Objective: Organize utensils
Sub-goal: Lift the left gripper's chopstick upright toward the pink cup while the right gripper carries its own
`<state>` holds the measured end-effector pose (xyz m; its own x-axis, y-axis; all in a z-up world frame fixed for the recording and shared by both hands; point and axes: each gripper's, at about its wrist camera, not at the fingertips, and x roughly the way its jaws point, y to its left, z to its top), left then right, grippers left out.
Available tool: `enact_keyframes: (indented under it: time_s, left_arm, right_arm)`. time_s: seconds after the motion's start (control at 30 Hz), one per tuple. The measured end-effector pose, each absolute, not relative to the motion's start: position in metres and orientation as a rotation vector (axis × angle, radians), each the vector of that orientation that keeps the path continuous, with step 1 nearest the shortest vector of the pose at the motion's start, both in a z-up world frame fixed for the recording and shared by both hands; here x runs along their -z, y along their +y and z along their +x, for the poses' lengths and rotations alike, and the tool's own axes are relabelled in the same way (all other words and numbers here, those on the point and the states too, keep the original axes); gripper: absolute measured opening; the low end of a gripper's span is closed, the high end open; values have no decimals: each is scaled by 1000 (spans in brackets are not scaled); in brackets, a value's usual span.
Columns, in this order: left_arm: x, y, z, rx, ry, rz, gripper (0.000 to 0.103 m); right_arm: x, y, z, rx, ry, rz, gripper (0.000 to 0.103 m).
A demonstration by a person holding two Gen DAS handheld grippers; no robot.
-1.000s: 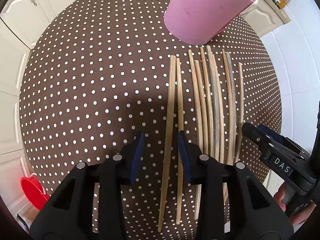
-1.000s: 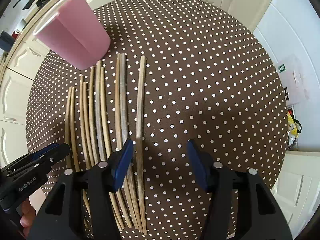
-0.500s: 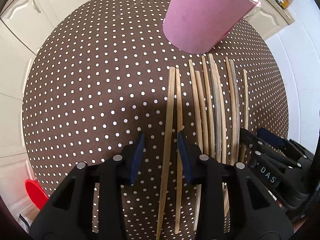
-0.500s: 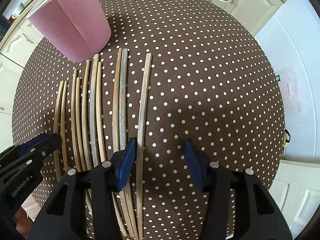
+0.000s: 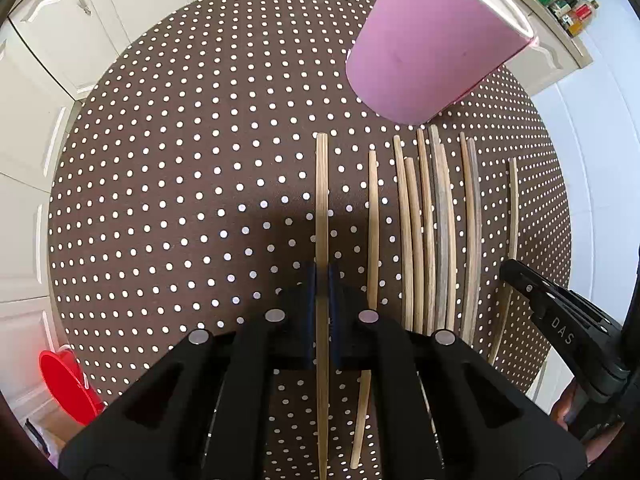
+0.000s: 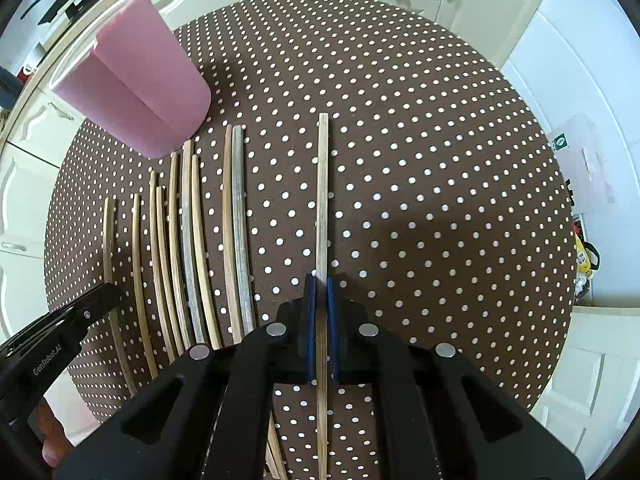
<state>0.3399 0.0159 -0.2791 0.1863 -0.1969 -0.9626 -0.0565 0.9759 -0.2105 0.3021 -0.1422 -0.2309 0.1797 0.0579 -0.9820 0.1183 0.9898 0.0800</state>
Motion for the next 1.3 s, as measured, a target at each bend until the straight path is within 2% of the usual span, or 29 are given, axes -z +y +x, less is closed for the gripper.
enact_keyframes:
  time_s: [0.67, 1.3]
  left_arm:
    - [198, 40, 296, 98, 1209, -218, 6]
    - [85, 34, 289, 88, 861, -180, 6]
  right_arm:
    - [141, -182, 277, 23, 1182, 233, 5]
    - [54, -182, 281, -25, 861, 323, 5]
